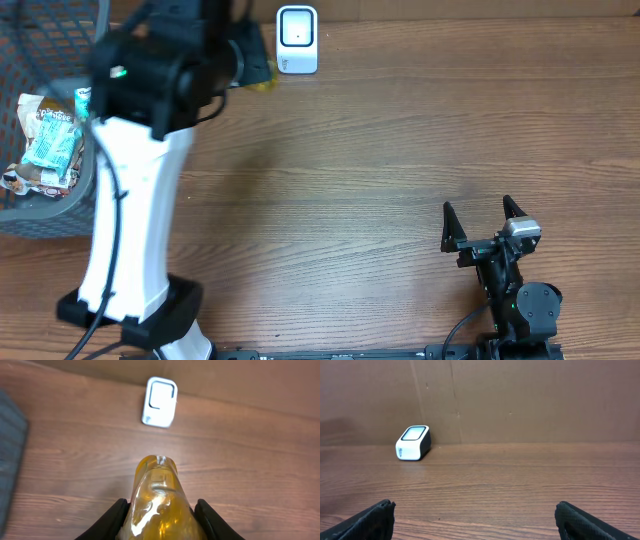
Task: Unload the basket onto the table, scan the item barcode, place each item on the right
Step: 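Lift the bottle out and carry it to the white scanner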
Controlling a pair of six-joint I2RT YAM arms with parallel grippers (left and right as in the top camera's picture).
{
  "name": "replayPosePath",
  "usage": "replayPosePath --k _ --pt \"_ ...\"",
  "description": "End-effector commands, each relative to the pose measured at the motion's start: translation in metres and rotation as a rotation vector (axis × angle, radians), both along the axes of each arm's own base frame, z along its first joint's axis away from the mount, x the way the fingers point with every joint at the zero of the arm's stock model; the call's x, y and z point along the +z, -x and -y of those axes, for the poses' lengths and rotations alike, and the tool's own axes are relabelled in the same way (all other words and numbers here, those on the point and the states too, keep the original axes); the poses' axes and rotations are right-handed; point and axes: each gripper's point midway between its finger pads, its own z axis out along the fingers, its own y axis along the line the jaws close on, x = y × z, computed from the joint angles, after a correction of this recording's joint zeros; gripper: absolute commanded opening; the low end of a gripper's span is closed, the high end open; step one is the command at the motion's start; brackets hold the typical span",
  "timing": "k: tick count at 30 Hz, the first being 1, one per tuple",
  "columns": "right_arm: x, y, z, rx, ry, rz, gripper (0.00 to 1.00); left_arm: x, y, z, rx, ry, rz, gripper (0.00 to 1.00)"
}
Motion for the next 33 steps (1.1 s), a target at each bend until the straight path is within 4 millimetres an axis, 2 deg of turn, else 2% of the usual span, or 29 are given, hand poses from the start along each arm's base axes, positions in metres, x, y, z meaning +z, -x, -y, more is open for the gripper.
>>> replayPosePath --k 1,2,3,9,10,14,17,23,27,30,33 --pt "-0.002 0.000 0.002 -0.010 0.005 0.004 1.00 -0.034 -0.009 0.028 0.024 0.001 -0.089 0.08" --pt "-0.002 0.000 0.002 -0.010 0.005 0.004 1.00 -0.042 -0.010 0.037 0.008 -0.010 -0.110 0.04" --pt "-0.002 0.000 0.002 -0.010 0.005 0.004 1.00 -0.060 -0.011 0.054 -0.012 -0.021 -0.154 0.04" --pt "-0.002 0.000 0.002 -0.010 0.005 0.004 1.00 -0.119 -0.019 0.103 -0.043 -0.035 -0.274 0.07" --pt "-0.002 0.000 0.002 -0.010 0.005 0.004 1.00 -0.129 -0.021 0.110 -0.056 -0.032 -0.292 0.04" --pt "-0.002 0.000 0.002 -0.010 0.005 0.004 1.00 -0.158 -0.025 0.135 -0.112 0.025 -0.366 0.04" --pt "-0.002 0.000 0.002 -0.010 0.005 0.004 1.00 -0.174 -0.030 0.143 -0.125 0.042 -0.397 0.04" --pt "-0.002 0.000 0.002 -0.010 0.005 0.004 1.00 -0.189 -0.030 0.147 -0.126 0.022 -0.422 0.04" --pt "-0.002 0.000 0.002 -0.010 0.005 0.004 1.00 -0.190 -0.029 0.146 -0.058 -0.015 -0.401 0.06" --pt "-0.002 0.000 0.002 -0.010 0.005 0.004 1.00 -0.189 -0.030 0.144 0.019 -0.063 -0.359 0.10" --pt "-0.002 0.000 0.002 -0.010 0.005 0.004 1.00 -0.190 -0.026 0.152 0.036 -0.078 -0.344 0.10"
